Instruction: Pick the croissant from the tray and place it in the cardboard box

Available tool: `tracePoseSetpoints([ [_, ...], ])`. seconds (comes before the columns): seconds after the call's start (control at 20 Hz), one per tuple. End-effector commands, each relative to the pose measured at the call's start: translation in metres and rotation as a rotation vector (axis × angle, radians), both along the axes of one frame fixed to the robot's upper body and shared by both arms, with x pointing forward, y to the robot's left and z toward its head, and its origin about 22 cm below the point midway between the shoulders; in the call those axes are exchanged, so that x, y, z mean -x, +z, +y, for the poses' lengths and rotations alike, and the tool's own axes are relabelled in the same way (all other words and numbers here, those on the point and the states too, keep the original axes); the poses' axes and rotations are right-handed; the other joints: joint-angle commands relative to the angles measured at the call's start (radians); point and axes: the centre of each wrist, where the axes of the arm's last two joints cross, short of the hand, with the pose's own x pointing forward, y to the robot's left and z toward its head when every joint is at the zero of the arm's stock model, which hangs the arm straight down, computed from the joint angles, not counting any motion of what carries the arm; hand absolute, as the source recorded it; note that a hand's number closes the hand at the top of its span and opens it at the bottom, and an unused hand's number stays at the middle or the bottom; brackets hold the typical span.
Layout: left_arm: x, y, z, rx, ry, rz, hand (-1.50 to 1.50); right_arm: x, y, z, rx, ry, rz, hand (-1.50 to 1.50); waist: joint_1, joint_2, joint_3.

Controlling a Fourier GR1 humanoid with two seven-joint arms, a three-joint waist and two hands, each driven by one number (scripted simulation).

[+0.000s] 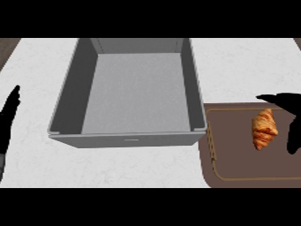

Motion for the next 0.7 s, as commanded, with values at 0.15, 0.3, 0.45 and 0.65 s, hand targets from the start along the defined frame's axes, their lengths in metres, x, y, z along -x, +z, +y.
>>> tracePoseSetpoints([
  [0.15,0.010,-0.006,-0.011,0.012,-0.004,0.004,0.00,0.004,-0.008,-0.006,-0.083,0.025,0.015,-1.50,-0.001,-0.002,0.000],
  [0.3,0.002,0.007,-0.005,0.008,-0.011,0.004,0.00,-0.009,0.012,0.014,-0.096,0.056,0.016,-1.50,0.001,-0.001,0.000],
  [0.45,-0.005,-0.003,0.001,0.025,0.010,0.006,0.00,-0.001,-0.002,0.023,-0.106,0.079,-0.008,-1.50,-0.002,0.000,0.000],
  [0.65,0.016,-0.004,0.000,-0.013,-0.001,0.013,0.00,0.009,0.002,0.056,-0.083,0.074,0.023,-1.50,-0.002,-0.003,0.000],
])
